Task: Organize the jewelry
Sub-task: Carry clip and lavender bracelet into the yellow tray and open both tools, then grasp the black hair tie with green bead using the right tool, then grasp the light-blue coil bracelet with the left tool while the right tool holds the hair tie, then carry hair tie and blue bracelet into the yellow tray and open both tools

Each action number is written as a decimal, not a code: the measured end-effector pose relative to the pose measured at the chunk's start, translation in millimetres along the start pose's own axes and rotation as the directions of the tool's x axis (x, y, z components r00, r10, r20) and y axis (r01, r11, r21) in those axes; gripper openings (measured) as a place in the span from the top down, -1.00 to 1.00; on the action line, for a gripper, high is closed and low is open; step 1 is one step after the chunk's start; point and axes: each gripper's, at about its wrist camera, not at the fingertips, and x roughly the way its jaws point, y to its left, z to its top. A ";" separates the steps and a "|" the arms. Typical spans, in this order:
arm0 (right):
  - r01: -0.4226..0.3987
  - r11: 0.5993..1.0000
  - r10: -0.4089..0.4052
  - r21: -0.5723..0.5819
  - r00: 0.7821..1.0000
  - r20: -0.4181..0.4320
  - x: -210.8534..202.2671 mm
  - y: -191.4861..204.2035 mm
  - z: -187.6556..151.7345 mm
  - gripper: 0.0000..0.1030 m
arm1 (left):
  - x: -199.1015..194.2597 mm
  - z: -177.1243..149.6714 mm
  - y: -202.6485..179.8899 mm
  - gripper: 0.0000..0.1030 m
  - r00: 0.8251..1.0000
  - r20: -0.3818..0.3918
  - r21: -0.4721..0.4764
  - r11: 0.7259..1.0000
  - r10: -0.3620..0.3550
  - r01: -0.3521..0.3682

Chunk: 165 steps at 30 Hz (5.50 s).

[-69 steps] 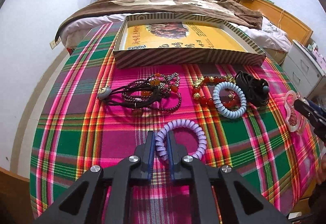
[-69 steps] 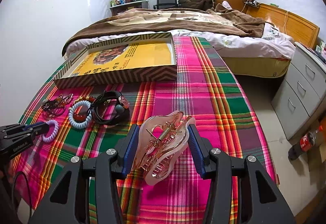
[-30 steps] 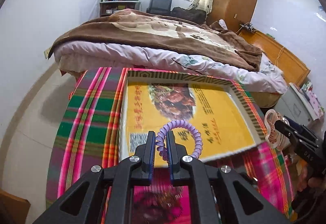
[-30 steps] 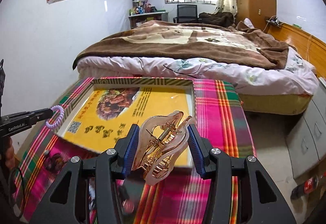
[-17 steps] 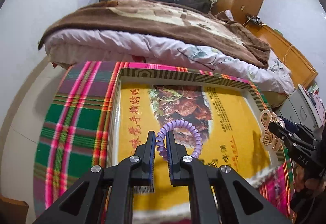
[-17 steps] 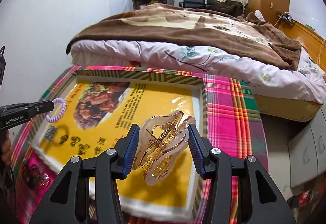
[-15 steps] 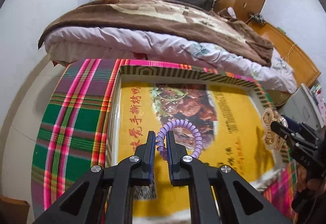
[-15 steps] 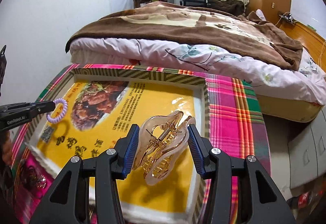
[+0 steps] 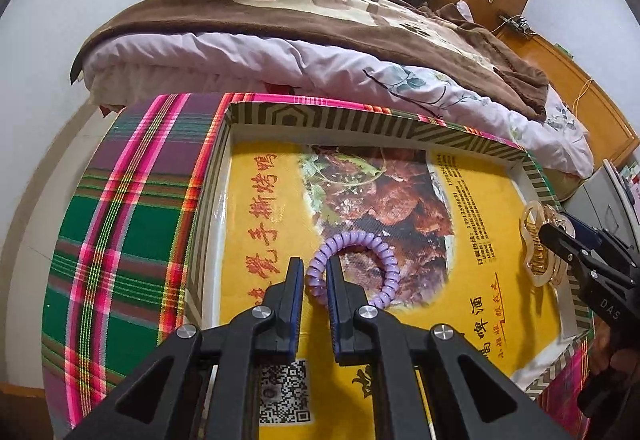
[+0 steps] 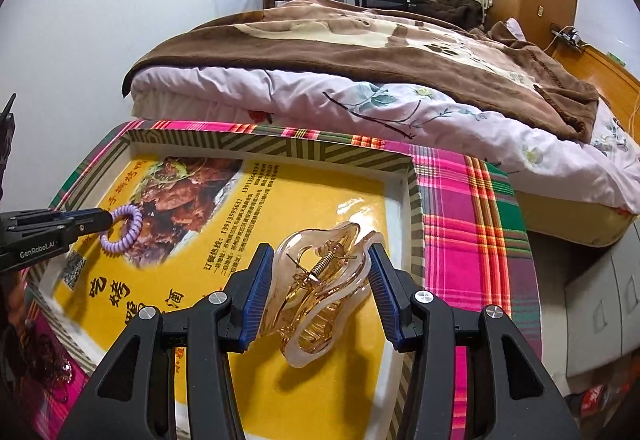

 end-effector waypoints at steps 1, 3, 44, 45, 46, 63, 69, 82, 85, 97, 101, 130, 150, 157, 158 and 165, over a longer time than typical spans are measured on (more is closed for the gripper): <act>0.001 1.000 -0.001 0.002 1.000 0.000 0.3 0.3 0.6 0.05 | 0.3 0.0 -0.2 0.79 1.000 -0.001 -0.001 1.000 0.000 0.000; 0.004 1.000 -0.004 0.011 1.000 -0.002 0.5 -0.2 1.1 0.05 | 1.0 0.2 -0.3 0.74 1.000 -0.007 0.000 1.000 -0.001 0.001; -0.171 0.982 0.162 0.080 0.981 0.103 -132.2 23.3 -113.1 -0.19 | -153.2 -128.3 6.3 -0.55 0.986 0.162 0.001 0.999 -0.040 0.040; -0.173 0.982 0.166 0.077 0.982 0.095 -131.6 25.2 -117.6 -0.19 | -155.0 -133.6 8.1 -0.63 0.986 0.161 -0.003 0.999 -0.035 0.036; -0.175 0.982 0.168 0.075 0.982 0.084 -130.0 27.6 -123.3 -0.19 | -157.3 -139.0 10.3 -0.66 0.986 0.163 -0.015 0.999 -0.033 0.036; -0.111 0.994 0.111 0.008 0.994 -0.015 -103.6 52.0 -150.0 -0.18 | -165.1 -181.1 28.4 -0.69 0.990 0.132 -0.067 0.997 -0.039 0.048; -0.094 0.996 0.094 0.004 0.995 -0.029 -97.3 57.7 -150.7 0.31 | -160.4 -184.7 30.3 -0.69 0.992 0.118 -0.074 0.996 -0.039 0.048; -0.093 0.994 0.091 0.062 0.995 0.035 -113.3 49.3 -153.8 0.67 | -156.7 -186.2 34.0 -0.69 0.994 0.109 -0.085 0.996 -0.031 0.041; -0.113 0.990 0.108 0.090 0.992 0.060 -122.0 42.9 -154.7 0.67 | -155.7 -183.2 29.9 -0.69 0.994 0.106 -0.076 0.996 -0.033 0.041; -0.135 0.981 0.120 0.140 0.987 0.111 -164.4 5.0 -182.1 0.67 | -126.4 -164.5 -30.6 -0.69 0.989 0.058 0.069 0.989 -0.133 0.129; -0.136 0.979 0.120 0.151 0.987 0.111 -167.8 -3.1 -187.9 0.67 | -115.1 -167.0 -53.1 -0.69 0.983 0.025 0.132 0.975 -0.183 0.178; -0.155 0.970 0.135 0.185 0.984 0.119 -165.7 -15.1 -195.4 0.67 | -84.1 -165.1 -82.6 0.70 0.996 -0.039 0.233 0.969 -0.077 0.084; -0.158 0.972 0.132 0.177 0.980 0.148 -173.2 -4.3 -186.5 0.67 | -106.1 -172.0 -57.6 0.73 0.996 -0.015 0.168 0.981 -0.093 0.094; -0.154 0.972 0.129 0.179 0.982 0.141 -170.7 -3.9 -186.4 0.67 | -95.8 -176.5 -60.3 0.36 0.995 -0.043 0.181 0.978 -0.093 0.099; -0.155 0.972 0.130 0.179 0.981 0.142 -170.7 -3.7 -186.1 0.67 | -95.6 -176.7 -61.5 0.36 0.995 -0.043 0.189 0.978 -0.087 0.093; -0.156 0.972 0.132 0.175 0.981 0.142 -170.6 -1.8 -185.3 0.67 | -96.4 -181.6 -69.0 0.67 1.000 -0.013 0.252 0.967 -0.022 0.025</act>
